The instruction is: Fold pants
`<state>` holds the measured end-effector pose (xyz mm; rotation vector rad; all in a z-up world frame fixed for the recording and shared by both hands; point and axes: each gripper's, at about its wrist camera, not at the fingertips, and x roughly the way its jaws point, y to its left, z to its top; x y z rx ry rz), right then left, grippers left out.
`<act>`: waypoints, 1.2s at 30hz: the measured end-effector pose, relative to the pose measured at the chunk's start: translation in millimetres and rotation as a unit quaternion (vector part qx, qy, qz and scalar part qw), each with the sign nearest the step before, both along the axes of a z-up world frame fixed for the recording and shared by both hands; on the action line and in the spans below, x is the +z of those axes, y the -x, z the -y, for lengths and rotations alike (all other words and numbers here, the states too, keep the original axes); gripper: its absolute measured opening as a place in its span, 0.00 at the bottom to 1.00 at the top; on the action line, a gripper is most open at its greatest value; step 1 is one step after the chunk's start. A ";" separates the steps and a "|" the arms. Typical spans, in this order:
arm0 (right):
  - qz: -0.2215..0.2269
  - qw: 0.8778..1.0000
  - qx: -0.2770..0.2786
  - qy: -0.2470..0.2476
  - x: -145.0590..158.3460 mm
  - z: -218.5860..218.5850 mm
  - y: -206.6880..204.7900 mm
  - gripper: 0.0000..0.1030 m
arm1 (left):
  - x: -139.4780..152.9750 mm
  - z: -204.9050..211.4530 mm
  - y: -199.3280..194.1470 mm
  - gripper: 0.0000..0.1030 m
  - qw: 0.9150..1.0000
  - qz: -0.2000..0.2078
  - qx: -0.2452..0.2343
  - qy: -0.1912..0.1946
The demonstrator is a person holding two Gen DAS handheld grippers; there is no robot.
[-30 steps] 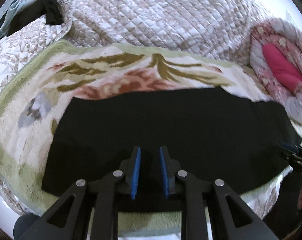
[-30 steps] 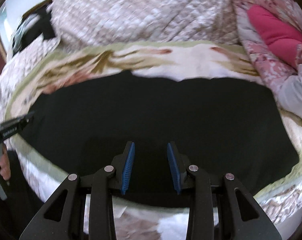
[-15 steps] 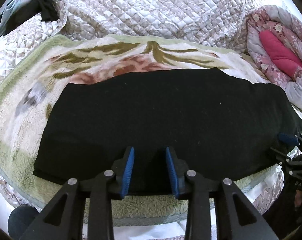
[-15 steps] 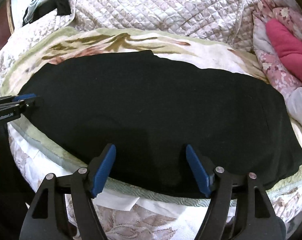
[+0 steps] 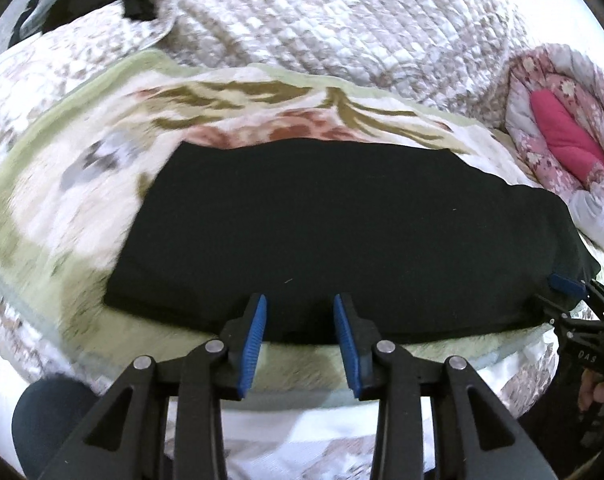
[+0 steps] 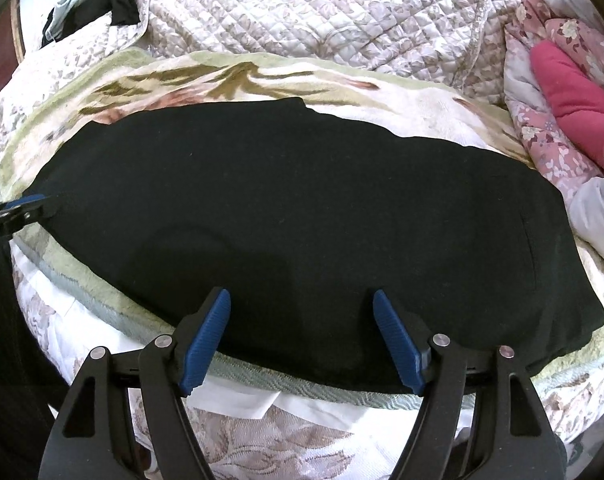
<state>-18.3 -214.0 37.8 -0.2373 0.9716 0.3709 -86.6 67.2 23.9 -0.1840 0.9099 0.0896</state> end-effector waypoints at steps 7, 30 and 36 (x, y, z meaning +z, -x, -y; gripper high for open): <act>-0.002 1.000 -0.002 -0.005 1.2 2.5 -0.3 0.72 | -4.9 -39.0 19.5 0.37 0.996 -0.007 0.064 0.059; -0.005 1.000 -0.005 -0.012 2.9 4.5 -1.2 0.72 | -14.8 -78.5 -4.3 0.16 0.981 0.046 0.111 0.151; -0.012 0.998 -0.027 -0.050 9.4 14.2 -3.6 0.72 | 17.3 -60.4 -24.7 0.07 0.988 0.067 0.057 0.126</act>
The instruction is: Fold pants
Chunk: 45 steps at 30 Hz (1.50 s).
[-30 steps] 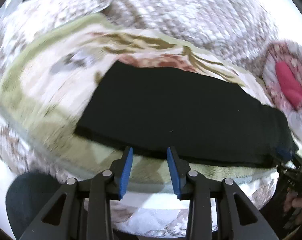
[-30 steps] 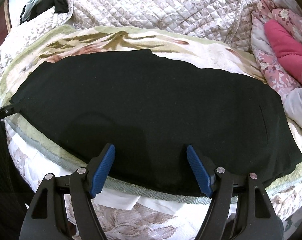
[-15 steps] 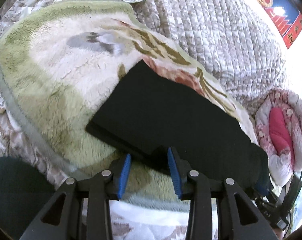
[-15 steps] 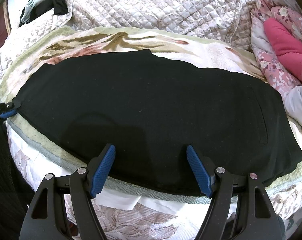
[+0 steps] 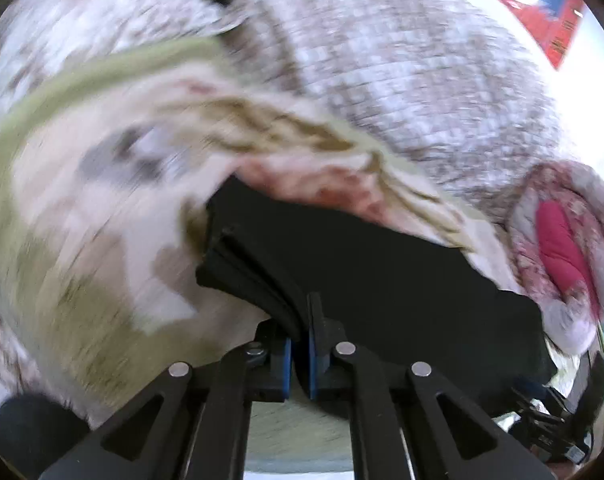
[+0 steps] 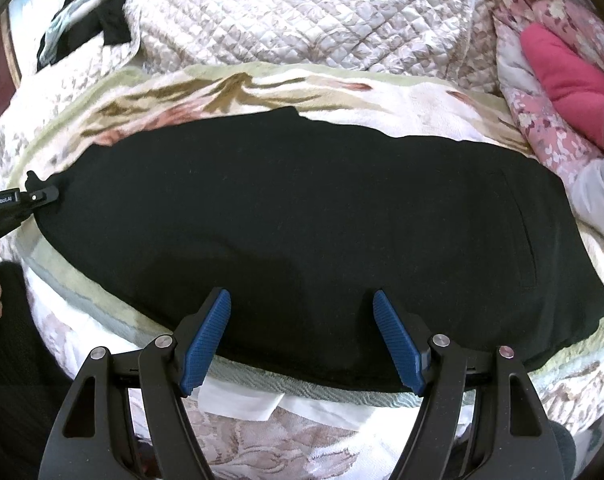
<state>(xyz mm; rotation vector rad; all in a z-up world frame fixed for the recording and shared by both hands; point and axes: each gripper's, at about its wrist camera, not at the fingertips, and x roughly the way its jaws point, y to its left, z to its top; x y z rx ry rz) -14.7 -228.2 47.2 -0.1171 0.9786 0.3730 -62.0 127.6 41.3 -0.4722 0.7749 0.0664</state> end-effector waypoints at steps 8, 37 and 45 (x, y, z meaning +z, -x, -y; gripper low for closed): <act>0.001 0.998 -0.050 -0.045 12.0 30.9 -5.2 0.72 | 52.6 91.7 -49.7 0.07 0.985 0.061 -0.158 -0.030; -0.089 0.971 -0.041 -0.217 -10.3 45.8 -65.3 0.51 | -2.0 128.3 -39.0 0.16 0.974 -0.008 -0.226 -0.013; -0.108 0.965 -0.009 -0.240 -17.6 31.6 -93.9 0.49 | -12.3 119.2 -43.1 0.16 0.978 -0.016 -0.210 -0.015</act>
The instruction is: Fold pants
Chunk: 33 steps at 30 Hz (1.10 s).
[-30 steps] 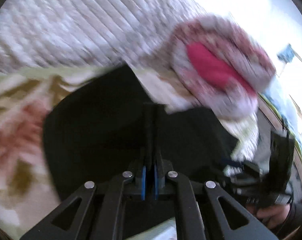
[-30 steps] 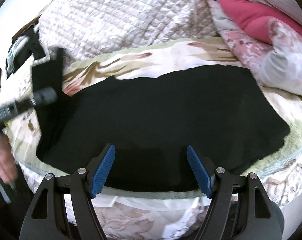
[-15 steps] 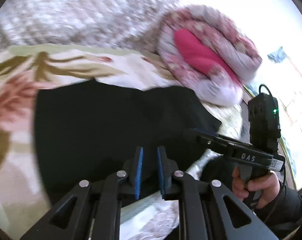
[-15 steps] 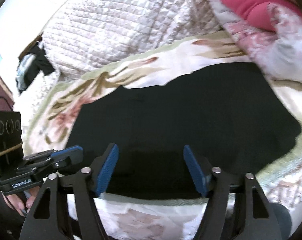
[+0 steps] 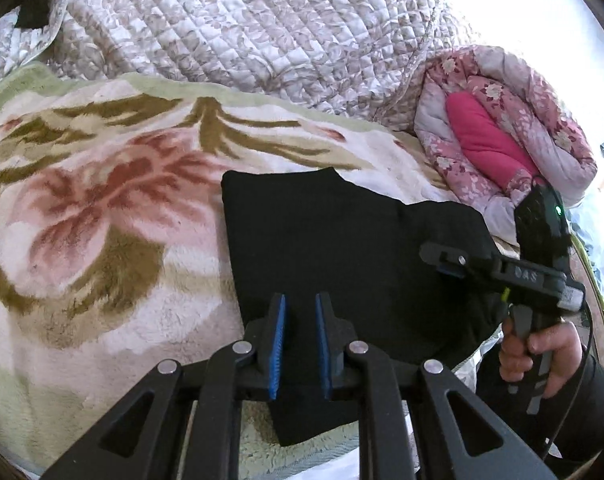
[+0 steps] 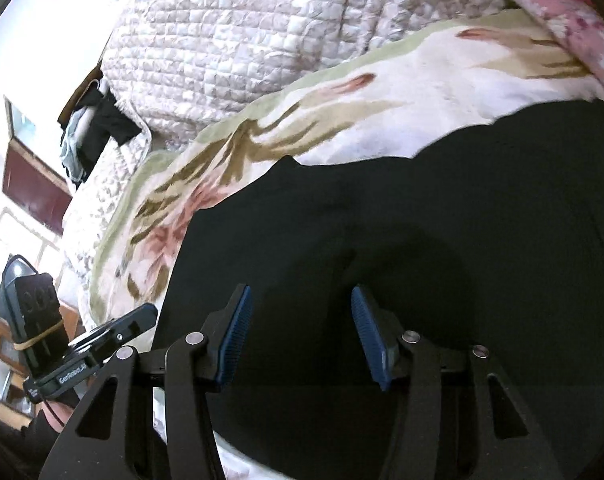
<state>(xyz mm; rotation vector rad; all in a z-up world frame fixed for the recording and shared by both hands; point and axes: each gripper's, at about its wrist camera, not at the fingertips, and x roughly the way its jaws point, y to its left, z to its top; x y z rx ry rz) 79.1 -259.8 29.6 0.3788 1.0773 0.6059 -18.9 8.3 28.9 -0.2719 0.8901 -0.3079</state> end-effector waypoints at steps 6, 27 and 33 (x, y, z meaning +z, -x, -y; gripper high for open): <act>-0.020 1.000 0.005 -0.007 -2.9 -6.4 -3.1 0.02 | 1.8 1.6 0.4 0.16 1.000 0.004 -0.001 -0.006; 0.051 0.996 -0.050 0.049 30.7 13.5 2.8 0.11 | 6.7 6.8 -27.8 0.24 0.999 0.014 0.000 -0.037; 0.018 0.996 -0.009 0.088 -6.4 -11.2 -29.9 0.10 | -7.2 26.6 -67.9 0.24 0.997 0.009 -0.008 -0.076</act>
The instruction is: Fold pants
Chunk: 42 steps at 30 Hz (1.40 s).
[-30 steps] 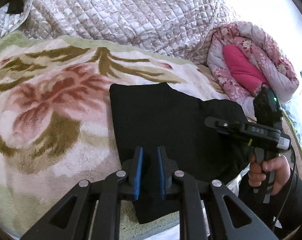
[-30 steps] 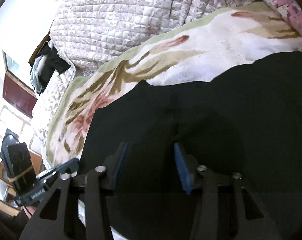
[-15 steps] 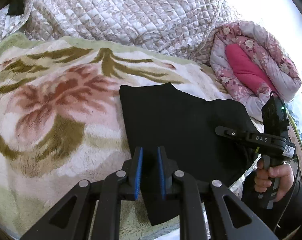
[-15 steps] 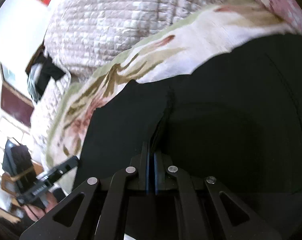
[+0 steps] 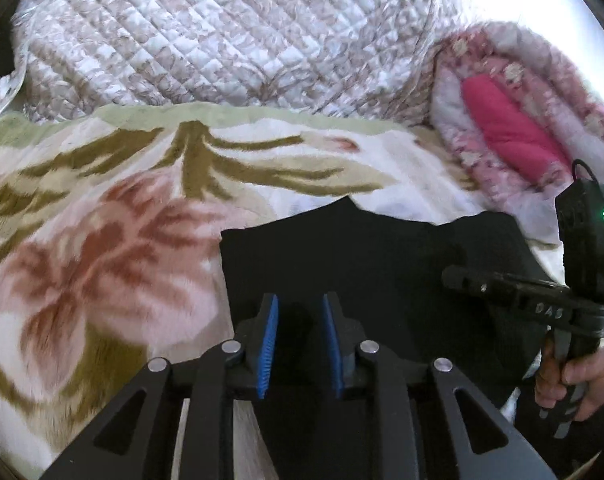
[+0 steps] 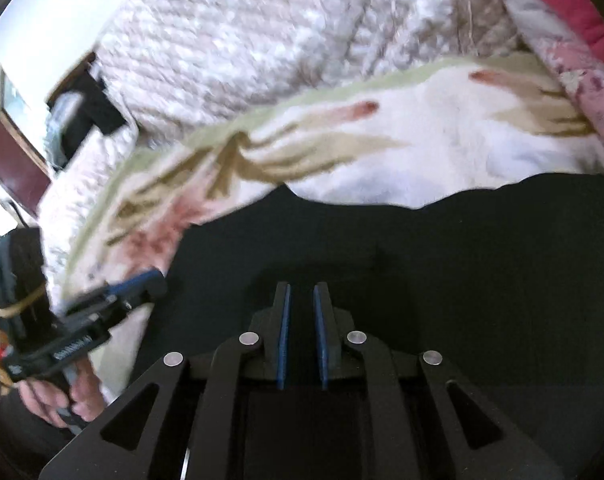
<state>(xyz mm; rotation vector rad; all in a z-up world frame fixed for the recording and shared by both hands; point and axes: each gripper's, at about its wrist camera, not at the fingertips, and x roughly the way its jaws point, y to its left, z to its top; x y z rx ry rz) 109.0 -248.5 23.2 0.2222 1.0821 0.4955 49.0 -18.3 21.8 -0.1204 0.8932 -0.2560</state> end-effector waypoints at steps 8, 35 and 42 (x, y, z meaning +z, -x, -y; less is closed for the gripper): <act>0.027 1.000 -0.015 -0.006 17.2 4.9 5.8 0.09 | -9.8 3.3 -13.4 0.24 1.000 0.000 0.002 -0.017; 0.058 0.995 -0.013 0.080 24.4 25.4 119.6 0.20 | -7.7 6.6 102.5 0.26 1.000 -0.003 -0.023 0.003; 0.052 0.985 -0.162 0.018 50.7 112.8 113.4 0.52 | -5.0 8.2 97.4 0.26 1.000 -0.012 -0.021 -0.001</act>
